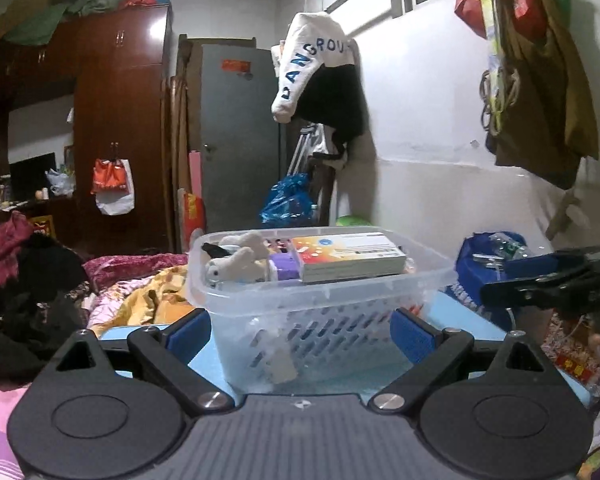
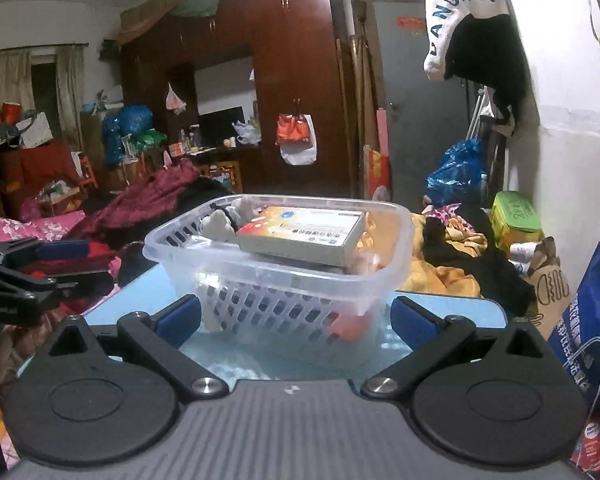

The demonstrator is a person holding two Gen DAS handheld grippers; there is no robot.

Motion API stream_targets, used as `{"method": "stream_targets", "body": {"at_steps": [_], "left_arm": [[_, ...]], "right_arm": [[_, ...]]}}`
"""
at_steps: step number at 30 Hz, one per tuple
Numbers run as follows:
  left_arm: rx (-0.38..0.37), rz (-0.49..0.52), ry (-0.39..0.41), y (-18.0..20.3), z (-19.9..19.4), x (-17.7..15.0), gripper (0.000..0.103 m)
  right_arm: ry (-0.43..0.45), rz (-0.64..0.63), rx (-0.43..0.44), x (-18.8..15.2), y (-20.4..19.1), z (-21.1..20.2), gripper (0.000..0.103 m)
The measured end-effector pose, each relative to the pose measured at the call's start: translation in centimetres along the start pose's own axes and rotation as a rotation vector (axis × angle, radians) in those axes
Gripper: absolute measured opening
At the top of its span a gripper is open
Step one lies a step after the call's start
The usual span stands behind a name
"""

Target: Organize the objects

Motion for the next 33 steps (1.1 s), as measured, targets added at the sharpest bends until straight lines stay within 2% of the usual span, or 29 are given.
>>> {"method": "stream_targets", "body": {"at_steps": [6,20,33], "left_arm": [[0.005,0.006,-0.009,0.3,0.1,-0.5,0.098],[0.01,0.022,-0.011,1.0,0.7,-0.7,0.098],[0.005,-0.005,-0.024,0.8,1.2,-1.0,0.098]], "right_arm": [[0.008,0.03,0.015,-0.6,0.6,-1.2,0.103],[0.007,0.047,0.021,-0.9,0.8,-1.2,0.103],[0.015,0.05,0.023,-0.8,0.8,-1.2,0.103]]}}
Point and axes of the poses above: each gripper's, at about its wrist camera, not at the fingertips, and z roughly the way its jaws point, y to its right, x to its top, the point moved 10 cm from there along z, roughly the way its jaws point, and after that the axes turned 4 degrees about z, right-handed, at the moved point
